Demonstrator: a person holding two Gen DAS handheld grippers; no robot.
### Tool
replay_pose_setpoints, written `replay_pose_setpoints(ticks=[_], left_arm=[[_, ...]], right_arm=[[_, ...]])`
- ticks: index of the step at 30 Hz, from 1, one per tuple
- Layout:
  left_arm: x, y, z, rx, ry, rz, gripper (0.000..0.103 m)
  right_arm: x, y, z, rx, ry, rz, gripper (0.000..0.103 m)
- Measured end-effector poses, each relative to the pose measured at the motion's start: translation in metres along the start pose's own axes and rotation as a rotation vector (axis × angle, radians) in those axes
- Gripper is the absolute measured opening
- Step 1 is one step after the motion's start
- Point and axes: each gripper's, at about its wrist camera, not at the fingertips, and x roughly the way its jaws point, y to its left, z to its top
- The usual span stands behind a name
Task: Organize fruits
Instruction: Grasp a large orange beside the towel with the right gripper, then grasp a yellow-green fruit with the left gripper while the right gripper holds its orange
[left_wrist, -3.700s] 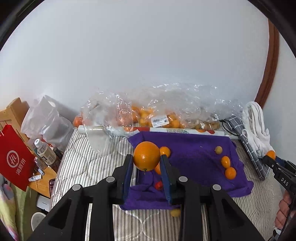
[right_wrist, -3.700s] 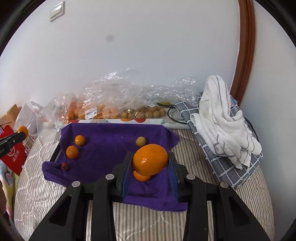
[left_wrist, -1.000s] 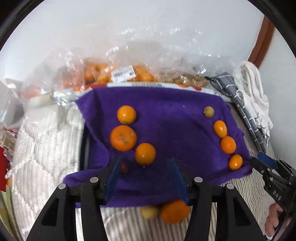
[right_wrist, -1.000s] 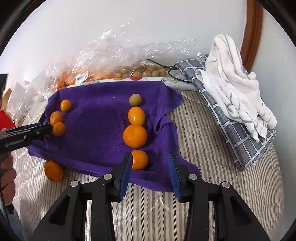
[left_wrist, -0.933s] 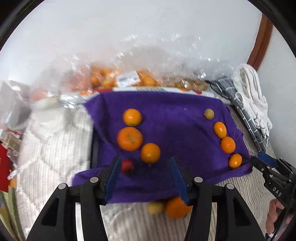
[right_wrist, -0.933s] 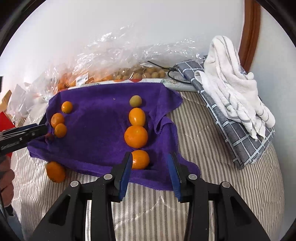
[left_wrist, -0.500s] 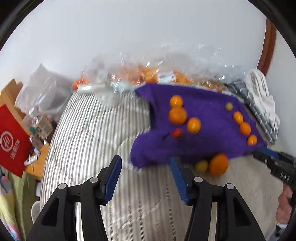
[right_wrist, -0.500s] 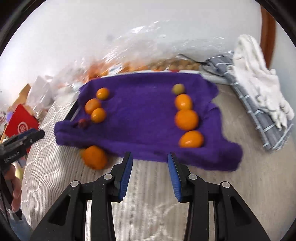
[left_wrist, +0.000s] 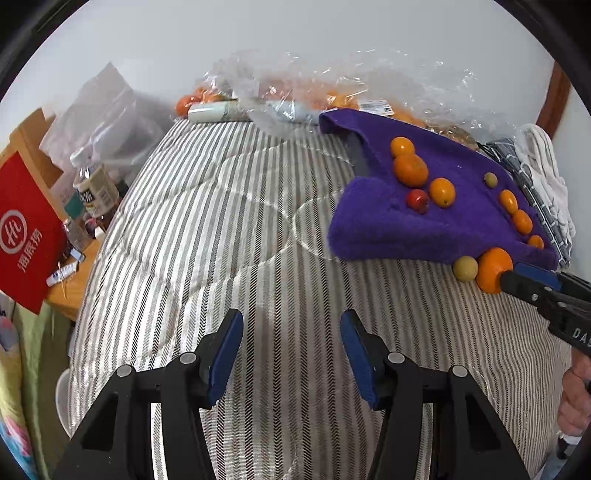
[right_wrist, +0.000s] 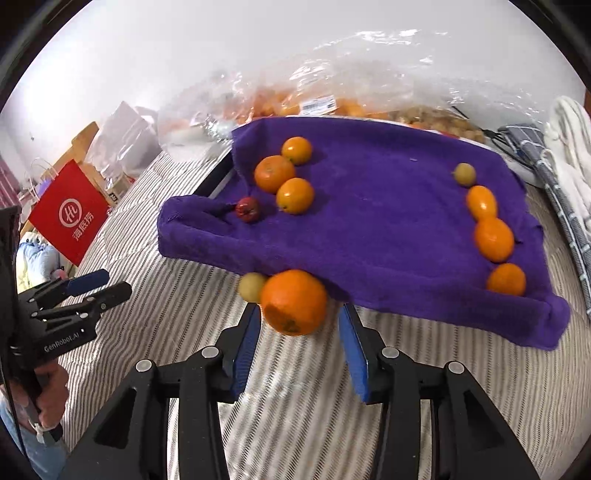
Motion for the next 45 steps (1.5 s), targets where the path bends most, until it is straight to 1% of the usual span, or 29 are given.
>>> replay_pose_setpoints(ticks=[3,5,7,9,12,14,19,23,26,30,34,37,40,43,45], left_arm=[[0.004,0.006,-0.003,-0.019,-0.009,0.010,0.052],[0.008,0.007,-0.004,-0.013,0.001,0.016,0.052],[0.009,0.007,-0.005,-0.002,0.001,0.016,0.052],[0.010,0.007,-0.004,0.008,0.009,0.006,0.052],[0.010,0.012,-0.002,-0.009,0.016,-0.019,0.052],[0.009,0.013,-0.003,-0.012,0.018,-0.030,0.052],[0.008,0.011,-0.006,-0.006,0.022,-0.019,0.051],[0.007,0.005,-0.006,-0.018,0.045,-0.005,0.051],[0.007,-0.008,-0.003,-0.006,0.061,-0.049,0.050],[0.013,-0.049,0.002,0.045,0.063,-0.077,0.050],[0.021,-0.095,0.007,0.101,0.068,-0.103,0.052],[0.026,-0.117,0.013,0.111,0.073,-0.124,0.052],[0.029,-0.133,0.017,0.123,0.072,-0.125,0.052],[0.031,-0.141,0.021,0.126,0.067,-0.121,0.051],[0.034,-0.142,0.025,0.110,0.070,-0.110,0.051]], right_arm=[[0.009,0.006,0.001,-0.014,0.018,-0.012,0.044],[0.013,0.009,0.001,-0.024,0.009,-0.040,0.045],[0.017,0.010,0.002,-0.036,0.009,-0.050,0.045],[0.021,0.009,0.002,-0.035,0.021,-0.042,0.045],[0.030,0.005,0.003,-0.011,0.036,-0.007,0.045],[0.032,0.005,0.003,-0.011,0.033,-0.004,0.042],[0.023,0.004,-0.003,-0.044,0.021,0.009,0.042],[0.005,-0.006,-0.013,-0.058,-0.010,-0.012,0.042],[-0.006,-0.022,-0.020,-0.042,-0.023,-0.031,0.042],[-0.022,-0.048,-0.029,-0.014,-0.038,-0.067,0.042],[-0.035,-0.072,-0.044,-0.001,-0.039,-0.124,0.042],[-0.042,-0.087,-0.049,0.031,-0.036,-0.152,0.042],[-0.048,-0.100,-0.052,0.059,-0.044,-0.158,0.042],[-0.052,-0.109,-0.052,0.083,-0.051,-0.166,0.042],[-0.053,-0.113,-0.052,0.092,-0.055,-0.167,0.042]])
